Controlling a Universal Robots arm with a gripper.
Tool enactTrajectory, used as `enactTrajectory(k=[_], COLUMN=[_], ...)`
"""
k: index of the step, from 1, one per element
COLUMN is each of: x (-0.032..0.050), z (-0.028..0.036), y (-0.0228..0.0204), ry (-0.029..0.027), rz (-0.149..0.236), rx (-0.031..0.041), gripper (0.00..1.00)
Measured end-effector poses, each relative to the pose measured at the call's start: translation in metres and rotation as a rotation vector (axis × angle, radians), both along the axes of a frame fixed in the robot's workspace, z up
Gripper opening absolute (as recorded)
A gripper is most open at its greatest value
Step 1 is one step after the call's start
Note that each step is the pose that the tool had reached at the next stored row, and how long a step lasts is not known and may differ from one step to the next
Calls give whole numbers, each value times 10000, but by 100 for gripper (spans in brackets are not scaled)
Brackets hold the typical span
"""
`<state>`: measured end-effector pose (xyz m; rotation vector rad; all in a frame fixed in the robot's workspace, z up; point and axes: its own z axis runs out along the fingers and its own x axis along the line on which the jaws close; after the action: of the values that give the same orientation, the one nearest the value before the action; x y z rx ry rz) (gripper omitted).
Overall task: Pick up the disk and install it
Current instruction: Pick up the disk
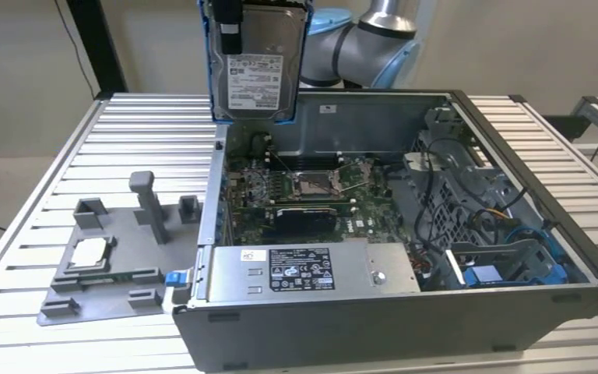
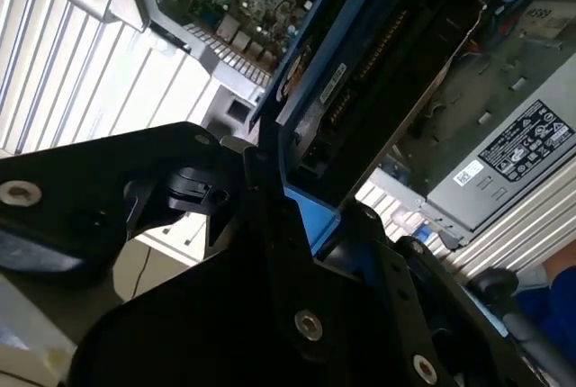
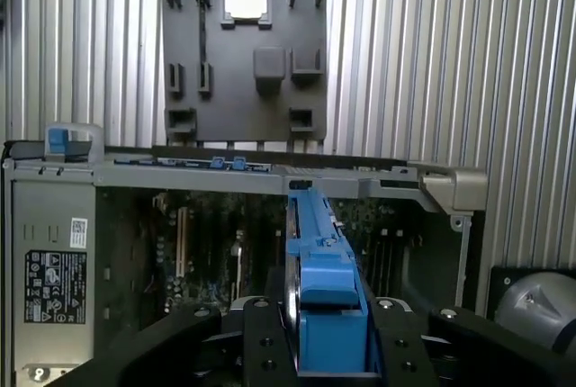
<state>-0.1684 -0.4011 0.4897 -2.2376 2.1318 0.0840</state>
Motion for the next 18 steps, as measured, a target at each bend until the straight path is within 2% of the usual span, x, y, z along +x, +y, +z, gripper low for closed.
enactTrajectory(k=[10,18], x=[416,727], z=[0,0], y=[-70,-155], ry=[0,1], rz=[9,9], rx=[11,14], gripper=[0,0])
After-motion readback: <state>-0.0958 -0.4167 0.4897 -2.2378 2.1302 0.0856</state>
